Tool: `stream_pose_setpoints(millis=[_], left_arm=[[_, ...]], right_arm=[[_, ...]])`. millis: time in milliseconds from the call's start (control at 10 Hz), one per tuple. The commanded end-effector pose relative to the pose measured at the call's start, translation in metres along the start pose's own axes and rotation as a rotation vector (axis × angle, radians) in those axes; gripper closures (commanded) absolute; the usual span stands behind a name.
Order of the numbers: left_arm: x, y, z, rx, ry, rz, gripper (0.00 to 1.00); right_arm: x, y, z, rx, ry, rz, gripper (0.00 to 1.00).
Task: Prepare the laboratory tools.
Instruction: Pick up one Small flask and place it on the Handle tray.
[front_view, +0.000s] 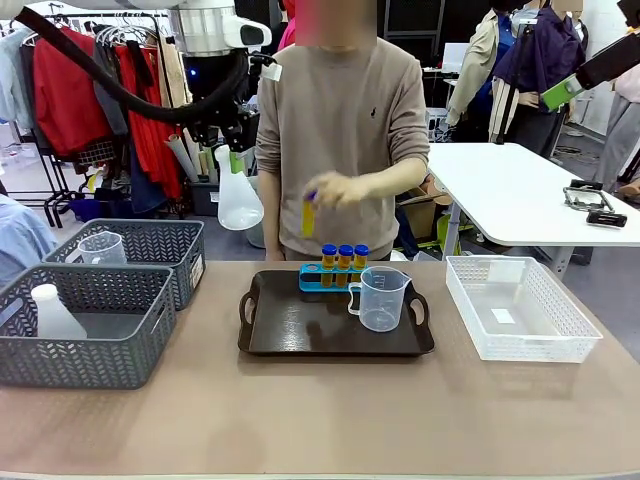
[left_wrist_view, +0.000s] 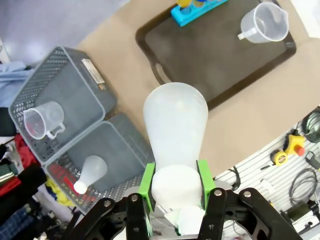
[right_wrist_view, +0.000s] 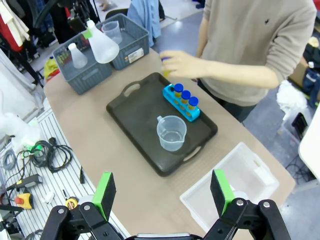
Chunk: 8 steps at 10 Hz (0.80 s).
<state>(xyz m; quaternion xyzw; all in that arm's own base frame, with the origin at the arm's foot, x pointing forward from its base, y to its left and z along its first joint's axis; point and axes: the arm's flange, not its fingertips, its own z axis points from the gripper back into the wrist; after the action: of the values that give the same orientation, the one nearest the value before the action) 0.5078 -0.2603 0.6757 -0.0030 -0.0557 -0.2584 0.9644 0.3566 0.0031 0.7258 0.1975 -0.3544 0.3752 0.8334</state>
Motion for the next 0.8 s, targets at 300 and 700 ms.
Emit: stream_pose_setpoints(millis=[300,700], left_arm=[[-0.021,0.022,0.025,-0.026,-0.009,0.045,1.00],[-0.017,0.020,0.022,0.001,-0.008,0.045,1.00]], right_arm=[[0.000,0.001,0.000,0.015,-0.013,0.006,0.00],[0.000,0.001,0.000,0.015,-0.013,0.006,0.00]])
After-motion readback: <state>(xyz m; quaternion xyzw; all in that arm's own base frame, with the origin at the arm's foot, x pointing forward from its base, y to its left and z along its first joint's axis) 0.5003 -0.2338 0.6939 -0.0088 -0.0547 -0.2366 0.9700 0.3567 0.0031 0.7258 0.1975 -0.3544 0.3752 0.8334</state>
